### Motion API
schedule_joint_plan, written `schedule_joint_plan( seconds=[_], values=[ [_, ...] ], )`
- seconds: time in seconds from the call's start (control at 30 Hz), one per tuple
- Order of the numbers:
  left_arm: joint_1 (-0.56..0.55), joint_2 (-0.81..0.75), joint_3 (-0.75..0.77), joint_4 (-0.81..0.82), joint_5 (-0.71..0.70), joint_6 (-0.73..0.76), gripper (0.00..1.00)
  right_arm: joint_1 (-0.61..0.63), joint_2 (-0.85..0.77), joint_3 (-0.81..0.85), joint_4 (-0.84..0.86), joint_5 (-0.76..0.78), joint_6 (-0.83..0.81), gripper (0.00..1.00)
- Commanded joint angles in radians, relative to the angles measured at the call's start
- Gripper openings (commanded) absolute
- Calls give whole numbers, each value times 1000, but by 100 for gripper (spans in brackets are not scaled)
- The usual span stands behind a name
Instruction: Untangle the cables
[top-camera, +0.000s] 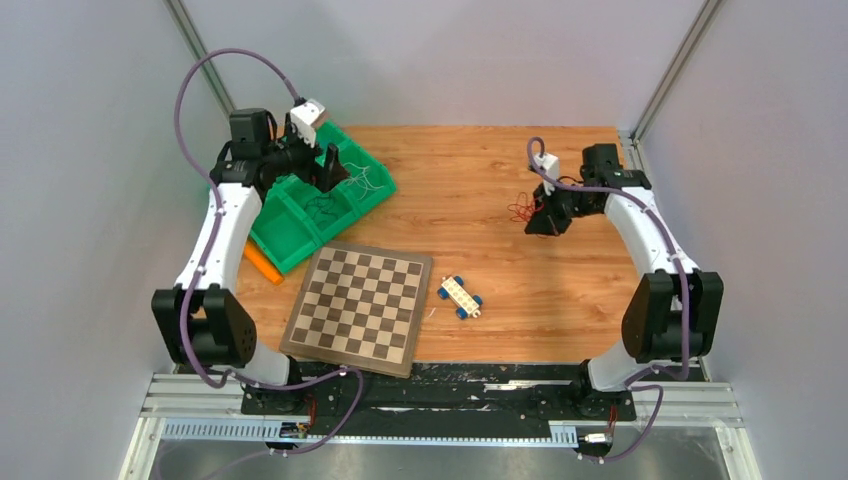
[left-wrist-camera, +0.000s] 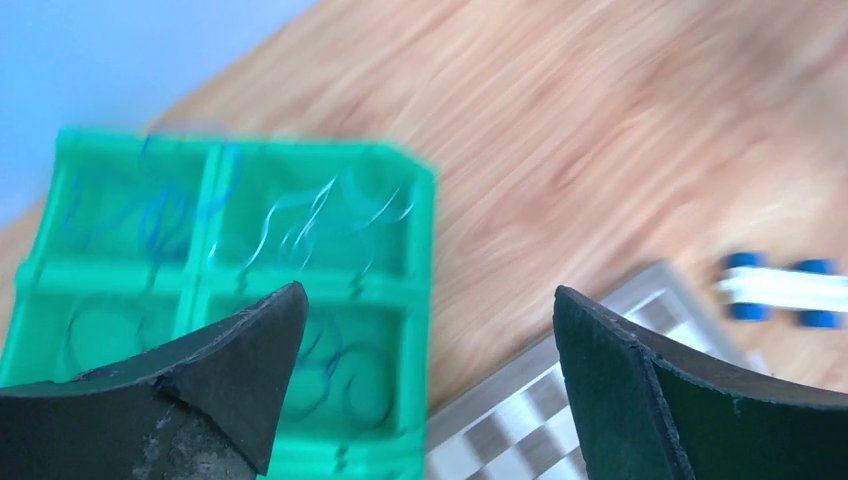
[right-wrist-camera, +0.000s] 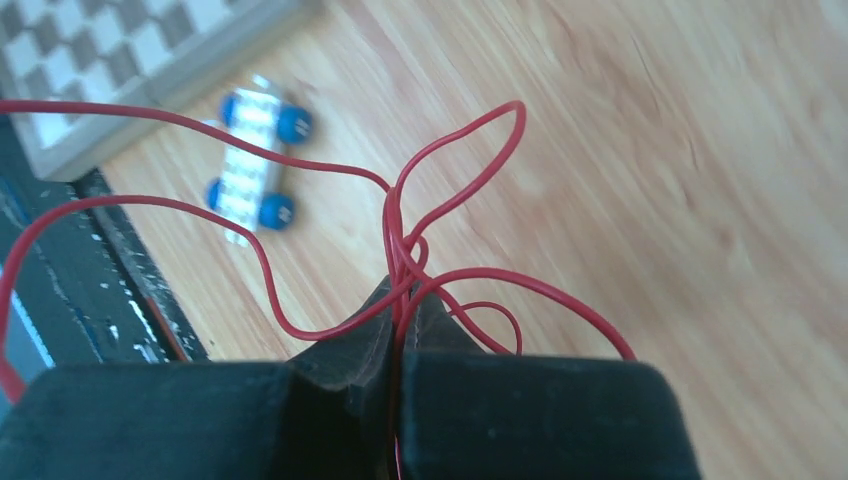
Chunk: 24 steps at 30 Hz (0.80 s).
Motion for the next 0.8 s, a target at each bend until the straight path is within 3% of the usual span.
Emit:
schedule_joint_plan(
  seconds=[0.0, 0.07, 0.17, 0.33, 0.5, 0.57, 0.67, 0.77],
  values=[
    [-64, -96, -37, 221, 413, -275, 100, 161, -50, 87, -19, -152, 28, 0],
    [-176, -136, -99, 375, 441, -429, 100, 227, -50, 114, -18, -164, 50, 1],
    [-299, -172, -182, 580, 439, -513, 100, 300, -51, 134, -19, -170, 62, 2],
    [-503, -143, -206, 624, 430, -508, 96, 371, -45, 145, -18, -180, 75, 3],
    [-596, -108, -228, 643, 422, -514, 87, 399, -38, 143, -15, -180, 84, 4],
    [-624, -100, -234, 642, 418, -513, 78, 401, -36, 140, -14, -180, 88, 4],
    [-652, -93, -233, 609, 416, -482, 49, 400, -40, 132, -10, -179, 88, 4],
    [-655, -90, -218, 557, 421, -459, 34, 400, -46, 117, -10, -168, 90, 5]
  ],
)
